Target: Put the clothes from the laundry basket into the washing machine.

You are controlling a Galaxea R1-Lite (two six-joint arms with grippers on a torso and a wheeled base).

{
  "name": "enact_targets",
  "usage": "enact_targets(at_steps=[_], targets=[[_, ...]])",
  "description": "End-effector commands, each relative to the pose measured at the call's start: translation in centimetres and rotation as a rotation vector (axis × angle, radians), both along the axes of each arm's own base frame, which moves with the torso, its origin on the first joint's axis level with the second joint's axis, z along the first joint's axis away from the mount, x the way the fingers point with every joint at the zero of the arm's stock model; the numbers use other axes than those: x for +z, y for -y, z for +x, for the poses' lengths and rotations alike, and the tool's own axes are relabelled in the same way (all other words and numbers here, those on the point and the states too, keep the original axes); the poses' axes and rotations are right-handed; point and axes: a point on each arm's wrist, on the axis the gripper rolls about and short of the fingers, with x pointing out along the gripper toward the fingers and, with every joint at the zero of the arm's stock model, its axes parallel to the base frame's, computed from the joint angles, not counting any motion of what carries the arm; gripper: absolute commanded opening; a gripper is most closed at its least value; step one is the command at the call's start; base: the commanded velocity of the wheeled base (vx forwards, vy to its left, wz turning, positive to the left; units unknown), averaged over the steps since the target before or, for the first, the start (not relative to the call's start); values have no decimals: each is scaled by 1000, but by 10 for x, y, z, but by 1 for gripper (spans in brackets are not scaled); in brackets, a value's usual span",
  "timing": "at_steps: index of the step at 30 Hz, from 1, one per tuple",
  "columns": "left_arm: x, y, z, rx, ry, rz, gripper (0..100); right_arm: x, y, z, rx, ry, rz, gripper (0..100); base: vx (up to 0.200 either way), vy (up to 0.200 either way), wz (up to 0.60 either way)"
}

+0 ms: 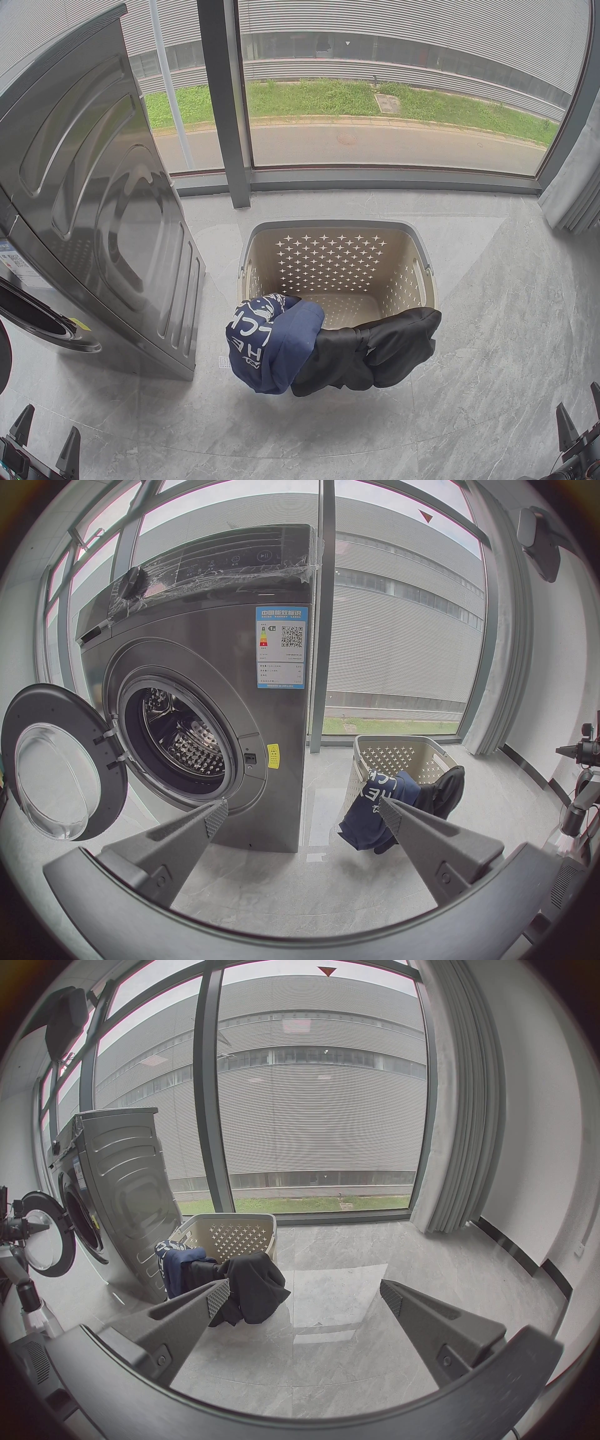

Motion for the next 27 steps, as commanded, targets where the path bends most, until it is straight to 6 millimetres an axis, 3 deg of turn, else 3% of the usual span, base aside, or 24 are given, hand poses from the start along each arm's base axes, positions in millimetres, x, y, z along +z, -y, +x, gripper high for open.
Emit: enact_targets(at_steps=[1, 15, 16, 17, 19, 21, 27], targets=[[-3, 0, 0, 0, -3, 0, 100, -5, 0, 0, 3, -1, -3, 100, 0, 0, 0], [-4, 0, 0, 0, -5, 1, 100, 2, 0, -1, -3, 42, -29, 100, 0, 0, 0], [-3, 0, 0, 0, -3, 1, 100, 18, 0, -5, -6, 127, -34, 100, 0, 0, 0], [-4, 0, 0, -1, -5, 1, 100, 53, 0, -17, -15, 276, -34, 100, 0, 0, 0], [-3, 0, 0, -1, -3, 3, 100, 107, 0, -21, -10, 344, -26, 100, 0, 0, 0], [-3, 0, 0, -1, -3, 6, 100, 124, 0, -8, 14, 277, -18, 100, 0, 0, 0], [-4, 0, 0, -1, -5, 3, 100, 73, -7, 62, 169, -268, 132, 100, 0, 0, 0]])
